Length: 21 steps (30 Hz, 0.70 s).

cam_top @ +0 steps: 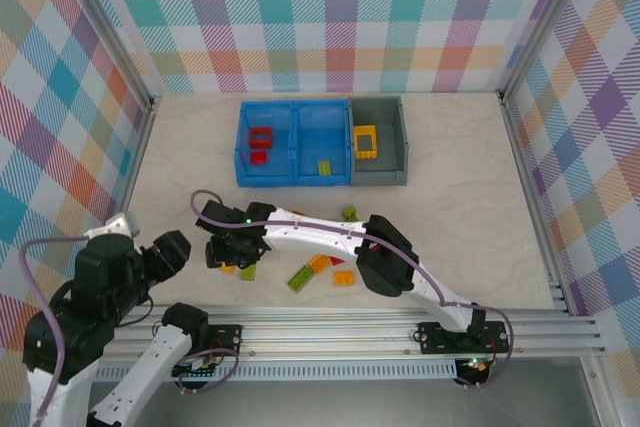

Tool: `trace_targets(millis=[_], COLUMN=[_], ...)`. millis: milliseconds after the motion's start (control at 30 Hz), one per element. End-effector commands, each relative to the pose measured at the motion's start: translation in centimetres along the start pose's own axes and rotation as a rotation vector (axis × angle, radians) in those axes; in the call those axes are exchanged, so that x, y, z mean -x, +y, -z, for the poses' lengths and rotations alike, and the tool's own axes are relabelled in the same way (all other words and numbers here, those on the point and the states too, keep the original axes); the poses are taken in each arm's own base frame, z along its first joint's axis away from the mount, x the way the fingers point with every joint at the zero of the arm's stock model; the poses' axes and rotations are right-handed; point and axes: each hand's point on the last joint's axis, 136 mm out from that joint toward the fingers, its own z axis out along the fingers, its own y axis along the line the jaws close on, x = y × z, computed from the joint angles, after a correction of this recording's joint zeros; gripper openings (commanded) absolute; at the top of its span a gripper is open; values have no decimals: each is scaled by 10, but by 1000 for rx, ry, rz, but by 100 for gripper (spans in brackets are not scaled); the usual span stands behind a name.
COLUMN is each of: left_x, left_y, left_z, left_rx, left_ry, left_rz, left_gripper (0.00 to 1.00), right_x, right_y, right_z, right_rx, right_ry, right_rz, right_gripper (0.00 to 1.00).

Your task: Sort the legos into containers by color

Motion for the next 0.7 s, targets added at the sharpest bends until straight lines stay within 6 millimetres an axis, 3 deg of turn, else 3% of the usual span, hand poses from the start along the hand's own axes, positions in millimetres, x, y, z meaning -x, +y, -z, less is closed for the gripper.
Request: trace_targets(millis=[0, 667], left_x=[-25, -33], left_y=[18, 11], left_z=[7, 1], left_rx=[30, -6], left_ry=[77, 112], left_rz=[23, 33], left_gripper=[66, 64], right_x=[-6, 19], right_y=[-12, -34], right_z=[-5, -45], right_rx=[-60, -122], right_ry=[42, 31], right_rz=[-93, -218], right_gripper=[60, 58])
